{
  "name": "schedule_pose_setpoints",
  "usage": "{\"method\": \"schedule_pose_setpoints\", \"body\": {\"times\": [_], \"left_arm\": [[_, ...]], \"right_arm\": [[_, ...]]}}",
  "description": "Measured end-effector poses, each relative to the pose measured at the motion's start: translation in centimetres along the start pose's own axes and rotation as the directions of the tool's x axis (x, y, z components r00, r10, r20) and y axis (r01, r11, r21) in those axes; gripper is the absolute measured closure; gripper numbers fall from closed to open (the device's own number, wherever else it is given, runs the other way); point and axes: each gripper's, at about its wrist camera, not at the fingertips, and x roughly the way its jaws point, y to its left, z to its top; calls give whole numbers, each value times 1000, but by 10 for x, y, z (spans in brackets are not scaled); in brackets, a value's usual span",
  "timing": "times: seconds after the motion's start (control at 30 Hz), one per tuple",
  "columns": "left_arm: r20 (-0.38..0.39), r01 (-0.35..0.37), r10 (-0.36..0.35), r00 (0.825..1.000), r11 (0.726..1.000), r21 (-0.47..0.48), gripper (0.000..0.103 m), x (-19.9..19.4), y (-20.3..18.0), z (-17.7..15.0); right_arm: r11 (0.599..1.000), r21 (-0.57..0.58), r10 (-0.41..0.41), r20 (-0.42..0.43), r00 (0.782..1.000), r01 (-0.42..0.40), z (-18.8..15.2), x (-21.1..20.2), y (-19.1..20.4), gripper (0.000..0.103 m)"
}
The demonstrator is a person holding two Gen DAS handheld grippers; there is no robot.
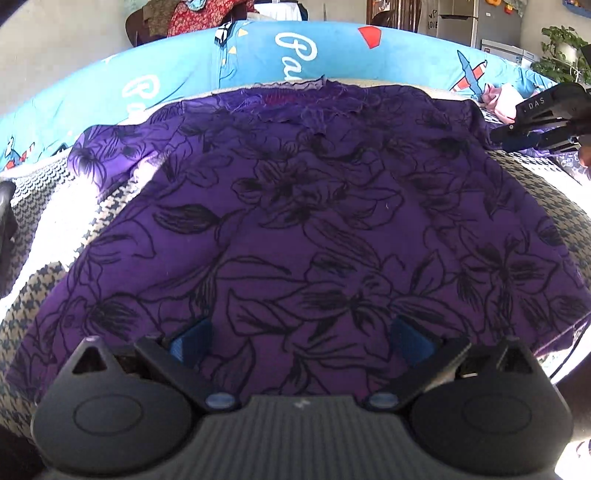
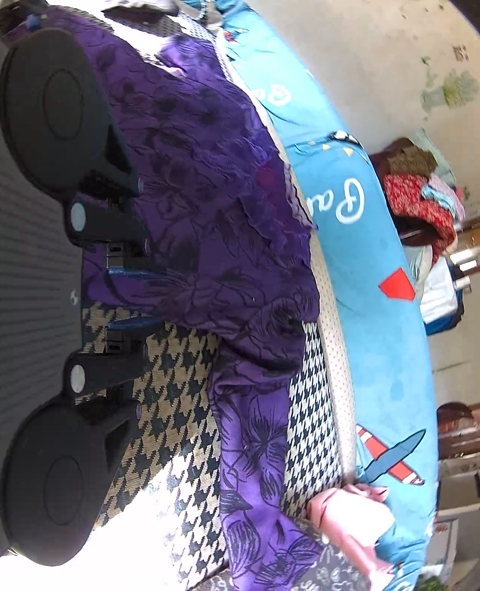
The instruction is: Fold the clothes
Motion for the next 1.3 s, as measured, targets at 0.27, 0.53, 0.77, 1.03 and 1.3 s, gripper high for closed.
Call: {"method": "schedule_pose_setpoints", "body": {"times": [0.27, 0.53, 0.77, 1.03, 1.3], "left_arm": [[7, 4, -4, 1000, 1000, 7, 0, 0, 3, -5], [9, 0, 0, 1000, 1000, 8, 0, 1, 2, -6], [12, -5, 4, 1000, 1000, 8, 0, 1, 1, -6], [8, -21, 21, 1000, 1000, 2, 0, 1, -1, -7], [-20, -45, 45, 999, 999, -9, 0, 0, -6, -2]], "right_arm": [[983, 182, -20, 2, 1000, 19, 23, 37, -24, 82], [950, 307, 57, -4, 998, -53, 32, 65, -36, 82], [931, 353, 99, -10, 995, -90, 32, 84, -36, 82], [910, 396, 119, 21, 993, -118, 32, 89, -44, 91], [932, 353, 54, 89, 995, -82, 40, 72, -38, 98]]}}
